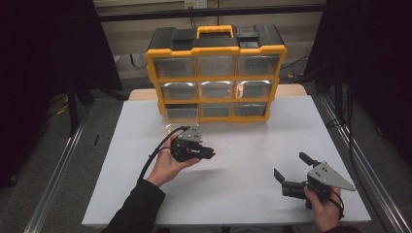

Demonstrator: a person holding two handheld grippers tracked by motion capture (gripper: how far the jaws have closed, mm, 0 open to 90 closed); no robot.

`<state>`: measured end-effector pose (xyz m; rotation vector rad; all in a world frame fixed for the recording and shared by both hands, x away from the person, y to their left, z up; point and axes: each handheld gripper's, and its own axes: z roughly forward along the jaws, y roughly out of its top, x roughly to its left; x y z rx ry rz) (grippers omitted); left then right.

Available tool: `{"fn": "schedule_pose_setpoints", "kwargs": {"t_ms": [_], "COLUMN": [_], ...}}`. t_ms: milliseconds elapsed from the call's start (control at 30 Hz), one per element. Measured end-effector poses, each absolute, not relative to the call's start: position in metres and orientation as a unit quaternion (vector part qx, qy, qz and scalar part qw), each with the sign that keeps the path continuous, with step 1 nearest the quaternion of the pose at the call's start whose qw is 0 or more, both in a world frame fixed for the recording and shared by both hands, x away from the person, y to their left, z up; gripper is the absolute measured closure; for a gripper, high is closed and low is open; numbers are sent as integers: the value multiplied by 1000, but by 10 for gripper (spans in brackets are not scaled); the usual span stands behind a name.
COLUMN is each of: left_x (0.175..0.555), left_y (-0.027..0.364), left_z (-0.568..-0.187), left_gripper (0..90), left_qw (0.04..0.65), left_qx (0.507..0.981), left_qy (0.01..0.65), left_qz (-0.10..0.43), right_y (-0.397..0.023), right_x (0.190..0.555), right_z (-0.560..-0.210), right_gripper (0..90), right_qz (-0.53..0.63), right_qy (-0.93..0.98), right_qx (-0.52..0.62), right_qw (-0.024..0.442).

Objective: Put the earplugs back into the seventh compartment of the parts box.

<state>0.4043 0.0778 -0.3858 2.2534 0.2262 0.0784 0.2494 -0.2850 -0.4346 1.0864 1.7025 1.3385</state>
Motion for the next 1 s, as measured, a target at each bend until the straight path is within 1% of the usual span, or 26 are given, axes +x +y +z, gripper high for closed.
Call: {"fn": "schedule_pose_setpoints", "kwargs": {"t_ms": [200, 400, 600, 1000], "left_x": [407, 409, 410, 412], "left_y": [87, 96, 104, 108], "left_z": [-380, -373, -366, -357], "left_gripper": [810, 808, 808, 807], "left_qw": [437, 438, 447, 447], "left_qx": [892, 890, 884, 884], "left_qy": [106, 115, 124, 124], "left_qz": [42, 54, 57, 61], "right_y": [-285, -285, -285, -286], "right_x": [249, 249, 249, 249], "right_z": [-434, -434, -434, -434], "right_gripper": [0, 0, 0, 0], "right_qz": [517, 517, 517, 516], "right_qy": [658, 658, 657, 657], "right_qx": [419, 420, 421, 422], "right_qw": [352, 351, 352, 352]}}
